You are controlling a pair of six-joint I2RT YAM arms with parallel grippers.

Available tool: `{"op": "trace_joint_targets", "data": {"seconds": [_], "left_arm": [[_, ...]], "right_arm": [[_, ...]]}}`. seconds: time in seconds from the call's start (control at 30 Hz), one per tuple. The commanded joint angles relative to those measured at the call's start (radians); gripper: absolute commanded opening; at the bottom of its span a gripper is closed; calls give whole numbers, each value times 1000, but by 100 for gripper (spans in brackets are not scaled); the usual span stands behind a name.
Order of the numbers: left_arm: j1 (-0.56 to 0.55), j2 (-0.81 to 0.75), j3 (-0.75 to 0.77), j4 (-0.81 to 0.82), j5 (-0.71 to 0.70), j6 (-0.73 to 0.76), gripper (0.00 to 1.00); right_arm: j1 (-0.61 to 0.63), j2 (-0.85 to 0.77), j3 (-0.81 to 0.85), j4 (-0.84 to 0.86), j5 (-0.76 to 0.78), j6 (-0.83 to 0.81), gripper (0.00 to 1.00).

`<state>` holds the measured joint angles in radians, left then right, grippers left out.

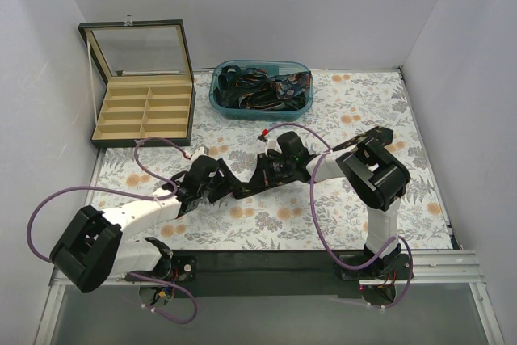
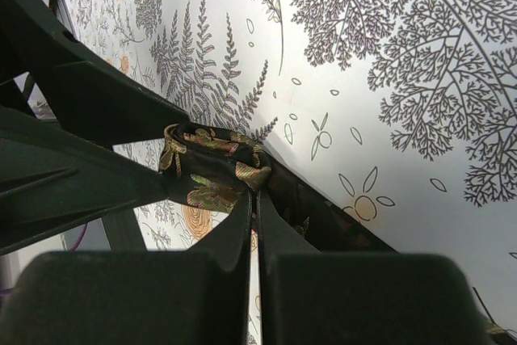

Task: Roll the ties
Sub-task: Roll the tie

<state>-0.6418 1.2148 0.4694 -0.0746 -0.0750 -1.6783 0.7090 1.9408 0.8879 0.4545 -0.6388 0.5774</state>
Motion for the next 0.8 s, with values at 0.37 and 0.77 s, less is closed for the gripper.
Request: {"op": "trace_joint_targets", "data": {"seconds": [0.37,0.77], "left_arm": [[-7,55,-48,121,20,-123,43],[-16,97,-37,141,-11,-121,21]], "right_arm": [[6,-19,-18,-19,27,-8,1],[9,-31,-27,-20,30,-7,1]]}}
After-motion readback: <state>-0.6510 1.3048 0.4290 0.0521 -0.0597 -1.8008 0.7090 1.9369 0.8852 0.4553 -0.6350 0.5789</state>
